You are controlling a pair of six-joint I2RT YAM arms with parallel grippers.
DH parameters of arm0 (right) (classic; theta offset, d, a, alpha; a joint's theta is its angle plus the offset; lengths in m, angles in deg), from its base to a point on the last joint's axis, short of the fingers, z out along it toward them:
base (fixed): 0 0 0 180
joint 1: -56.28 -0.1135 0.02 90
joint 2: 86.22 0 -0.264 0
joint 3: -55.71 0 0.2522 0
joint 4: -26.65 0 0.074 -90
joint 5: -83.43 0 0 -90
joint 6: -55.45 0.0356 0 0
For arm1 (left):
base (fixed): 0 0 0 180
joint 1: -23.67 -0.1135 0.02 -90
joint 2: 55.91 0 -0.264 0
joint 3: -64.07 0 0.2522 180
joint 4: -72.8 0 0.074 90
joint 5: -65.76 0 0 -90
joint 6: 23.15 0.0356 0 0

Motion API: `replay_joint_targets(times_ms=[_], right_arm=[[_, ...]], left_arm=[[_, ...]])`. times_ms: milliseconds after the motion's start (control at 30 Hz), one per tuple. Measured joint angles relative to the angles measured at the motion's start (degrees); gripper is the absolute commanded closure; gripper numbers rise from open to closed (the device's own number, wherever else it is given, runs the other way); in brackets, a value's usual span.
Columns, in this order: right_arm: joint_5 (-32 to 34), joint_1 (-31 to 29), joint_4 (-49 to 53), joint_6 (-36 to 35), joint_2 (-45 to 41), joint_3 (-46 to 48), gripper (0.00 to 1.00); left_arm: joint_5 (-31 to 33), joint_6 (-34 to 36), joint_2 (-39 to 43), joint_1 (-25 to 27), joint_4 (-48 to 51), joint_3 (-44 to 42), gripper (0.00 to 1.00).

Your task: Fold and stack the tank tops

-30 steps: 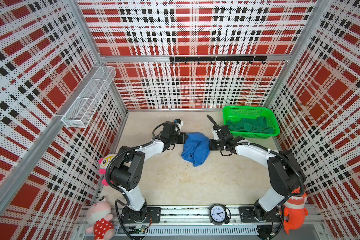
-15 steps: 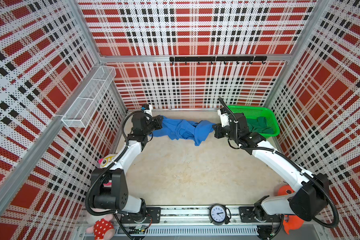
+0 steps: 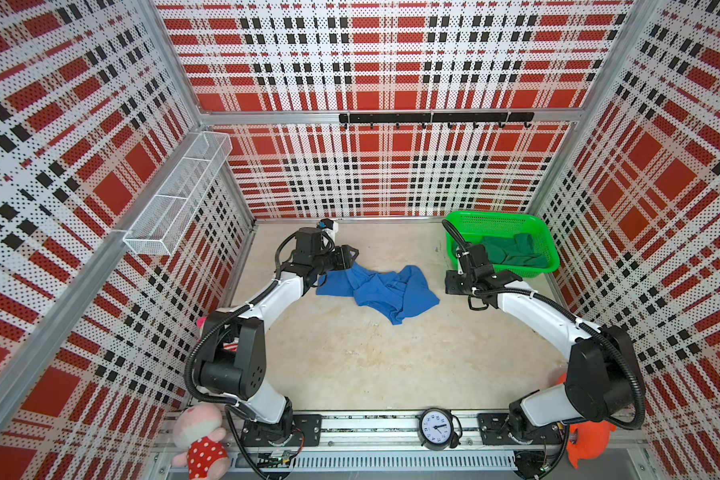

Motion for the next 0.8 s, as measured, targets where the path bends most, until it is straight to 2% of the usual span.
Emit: replay_joint_targets(times_ms=[167, 367, 500, 633, 700, 800], right_arm=[[-3.4, -10.3, -2.8, 3.0, 4.4, -3.4, 0.51], [-8.8, -20.9, -9.9, 7.2, 18.2, -9.3, 0.50], [-9.5, -24.4, -14.4, 9.6, 26.0, -13.6, 0.43], [-6.1, -24.3, -16.7, 11.8, 31.2, -16.4, 0.45], [-4.6, -23.8, -17.0, 12.5, 33.2, -17.6, 0.57], [-2.6, -22.8, -18.2, 13.5, 34.2, -16.9, 0.90]], left_arm=[[1.5, 0.4, 1.2, -3.7, 0.4, 0.0, 0.37], [7.4, 1.3, 1.1, -6.9, 1.9, 0.1, 0.37], [10.6, 1.5, -0.8, -7.0, 2.5, 0.4, 0.36], [12.3, 1.0, -4.3, -7.0, 2.6, 0.4, 0.32], [12.7, 0.5, -6.0, -7.0, 2.6, 0.4, 0.30], [12.7, -0.6, -7.7, -7.0, 2.5, 0.4, 0.29]])
